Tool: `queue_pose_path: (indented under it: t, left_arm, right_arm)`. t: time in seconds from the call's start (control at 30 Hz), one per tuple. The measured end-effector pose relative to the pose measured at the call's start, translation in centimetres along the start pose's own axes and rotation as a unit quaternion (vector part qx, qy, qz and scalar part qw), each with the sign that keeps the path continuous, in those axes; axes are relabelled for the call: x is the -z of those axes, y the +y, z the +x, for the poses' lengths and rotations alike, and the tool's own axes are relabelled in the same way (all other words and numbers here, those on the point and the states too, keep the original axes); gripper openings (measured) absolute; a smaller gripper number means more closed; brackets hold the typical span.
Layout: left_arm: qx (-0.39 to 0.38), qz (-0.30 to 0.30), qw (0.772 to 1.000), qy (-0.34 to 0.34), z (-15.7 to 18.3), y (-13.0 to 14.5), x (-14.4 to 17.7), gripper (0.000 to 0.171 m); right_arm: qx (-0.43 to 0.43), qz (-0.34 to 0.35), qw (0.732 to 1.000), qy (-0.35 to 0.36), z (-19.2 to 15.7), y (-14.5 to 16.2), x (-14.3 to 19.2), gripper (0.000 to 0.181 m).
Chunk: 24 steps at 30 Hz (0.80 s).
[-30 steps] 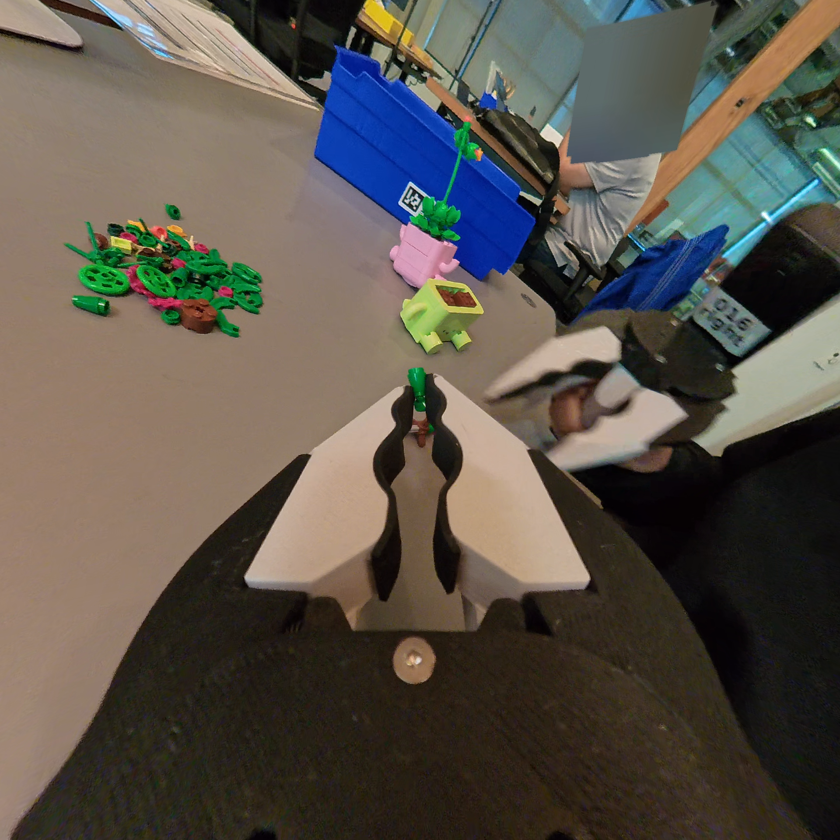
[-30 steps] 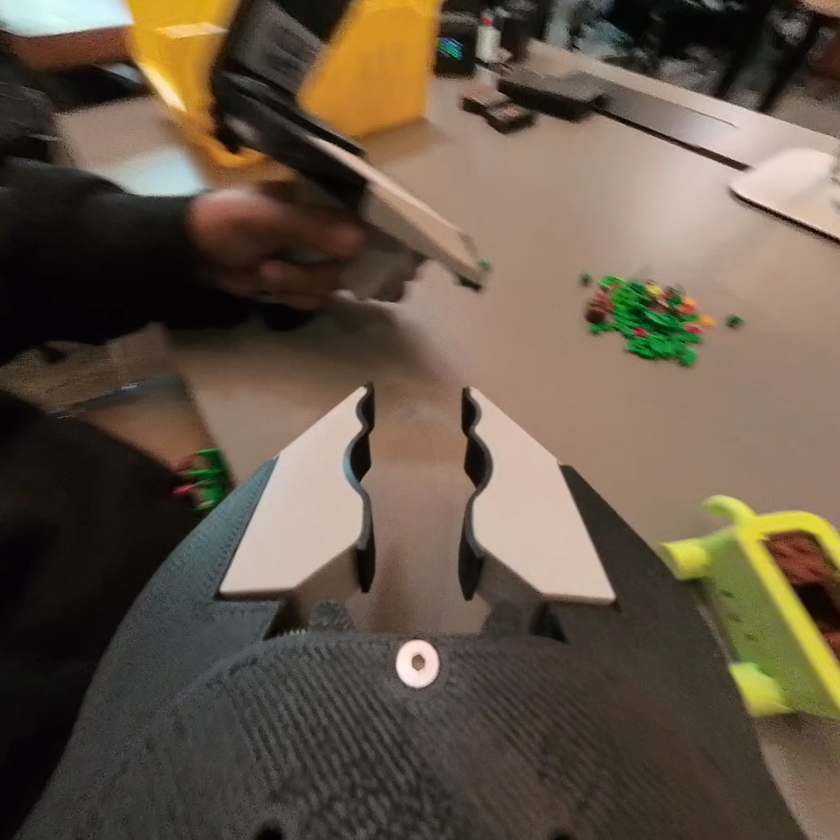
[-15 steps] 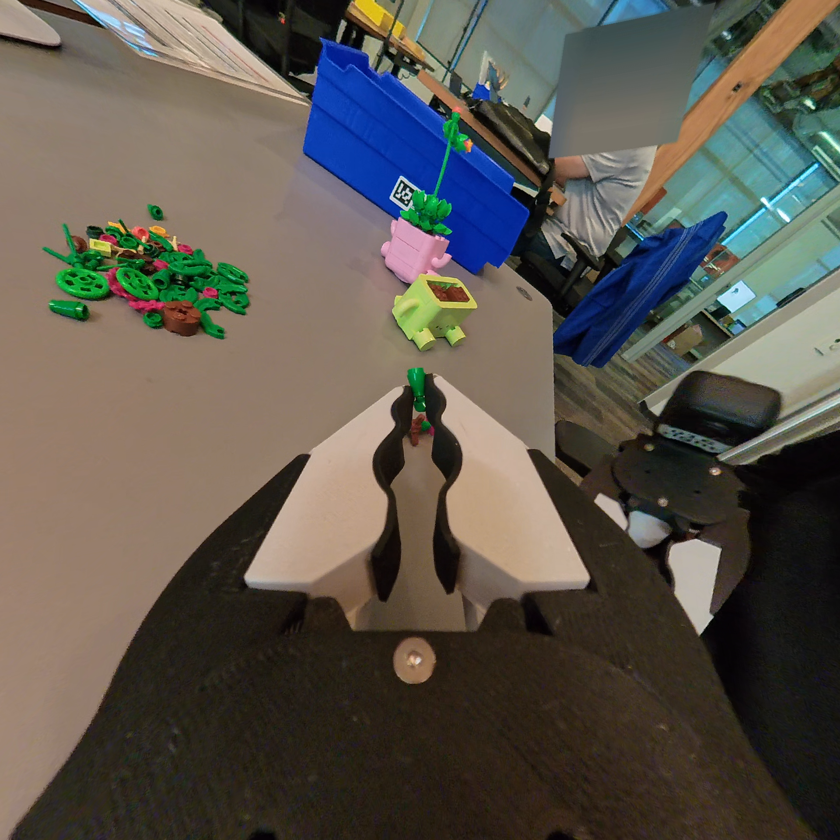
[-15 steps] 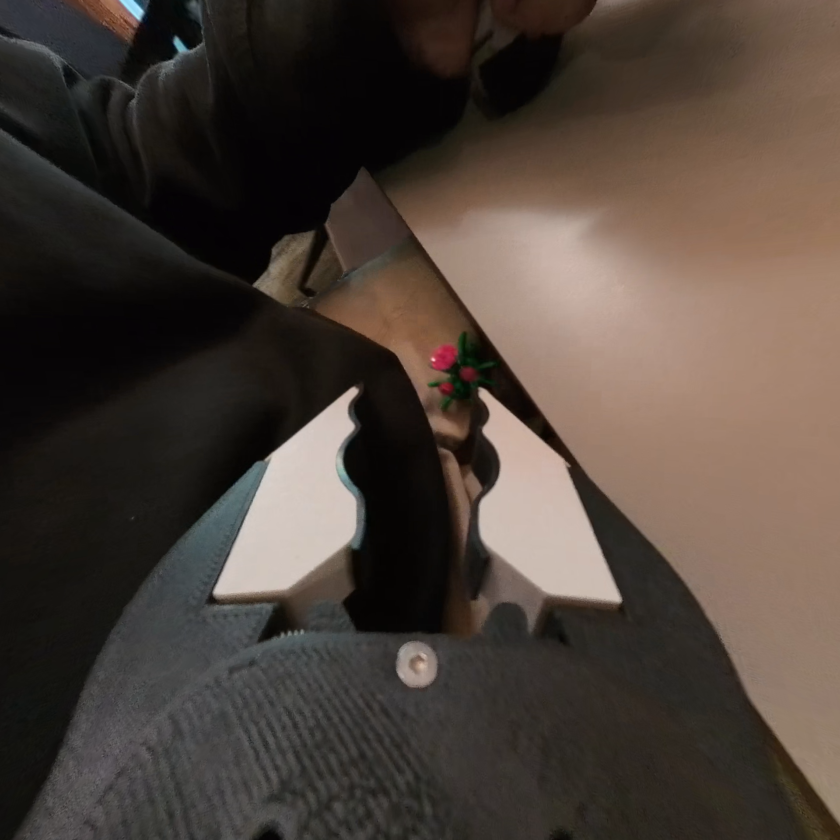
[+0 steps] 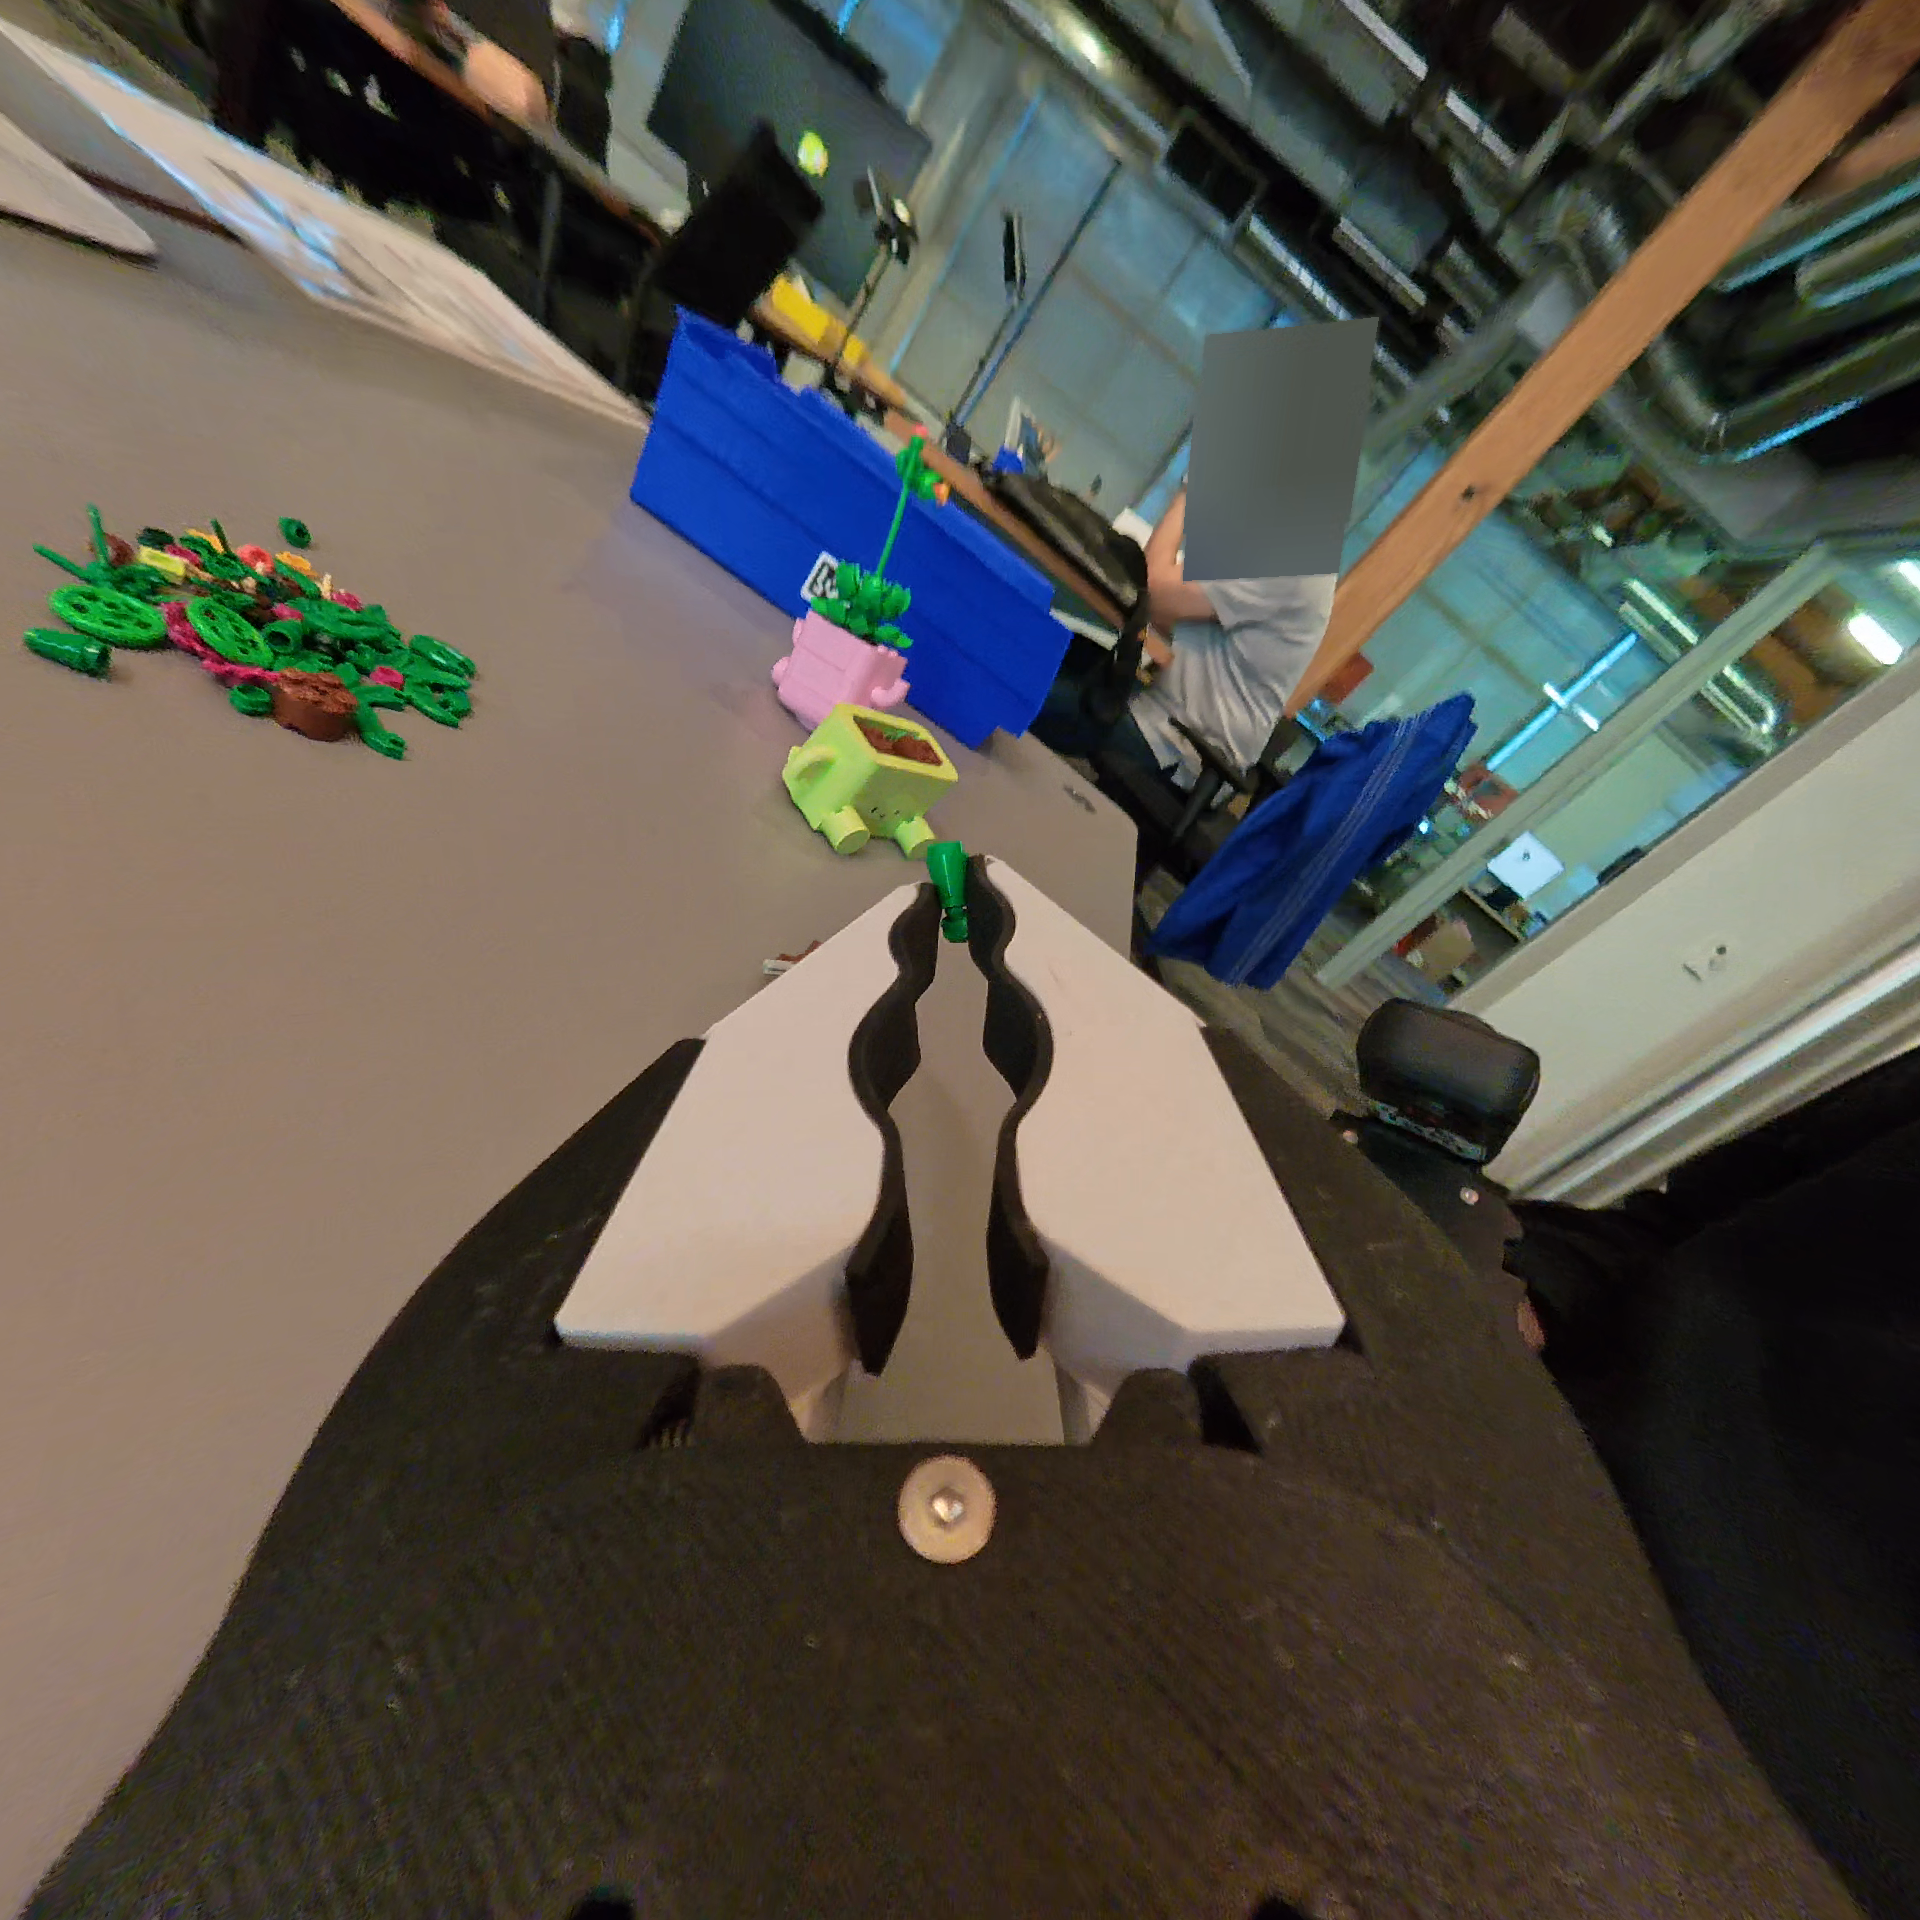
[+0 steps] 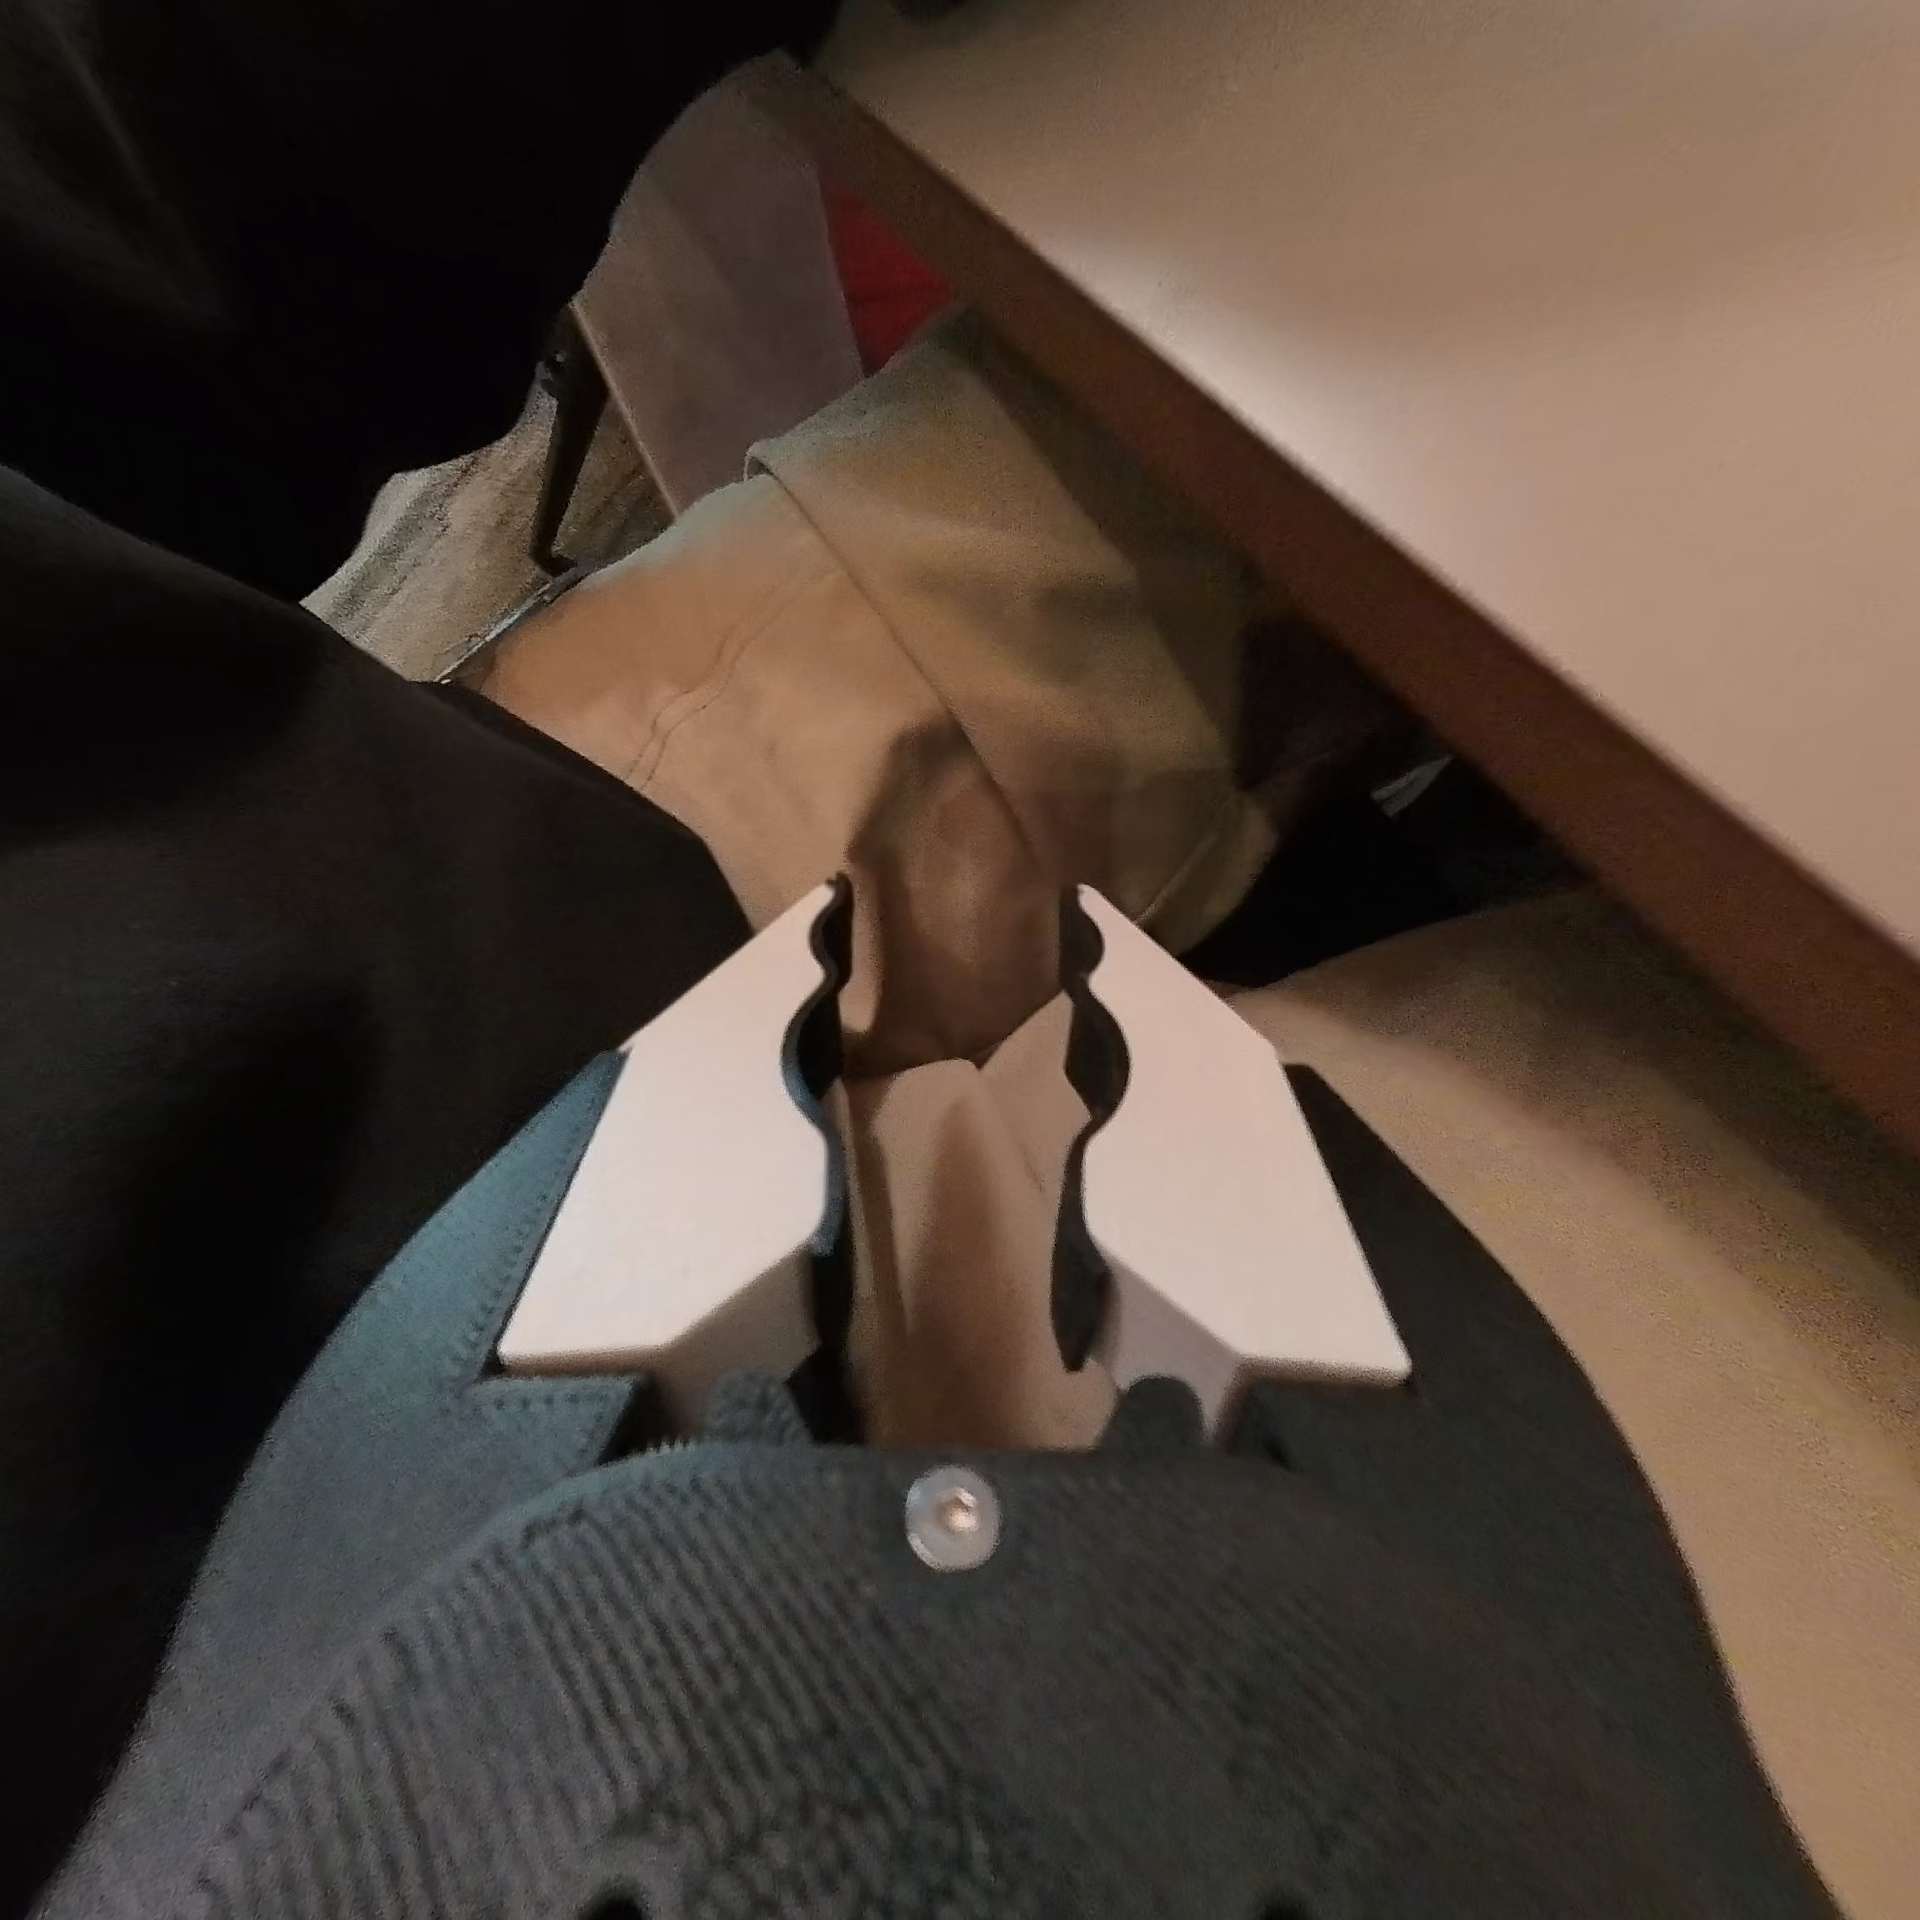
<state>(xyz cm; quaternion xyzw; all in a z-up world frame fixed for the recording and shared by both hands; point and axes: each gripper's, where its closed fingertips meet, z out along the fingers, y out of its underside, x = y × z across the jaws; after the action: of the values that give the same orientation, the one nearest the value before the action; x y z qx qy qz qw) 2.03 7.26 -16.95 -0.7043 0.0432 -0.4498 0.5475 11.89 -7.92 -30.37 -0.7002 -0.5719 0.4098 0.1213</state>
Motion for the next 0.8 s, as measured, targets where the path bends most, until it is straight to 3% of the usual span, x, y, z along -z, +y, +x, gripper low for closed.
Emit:
queue_pose_path:
  t: [0.2,0.5,0.8]
  left_arm:
    - [-0.032,0.075,0.996,-0.028,2.5,-0.9,3.4,0.002]
    - [-0.058,0.132,0.987,-0.071,5.9,0.2,8.2,0.002]
    - [-0.091,0.155,0.976,-0.119,8.6,2.6,12.2,0.003]
  right_arm:
    - [0.005,-0.01,1.0,0.019,-1.3,2.6,0.7,0.038]
    - [0.042,-0.02,0.996,0.077,-1.8,5.4,1.7,0.034]
    - [0.194,-0.019,0.962,0.194,-2.3,6.0,2.4,0.029]
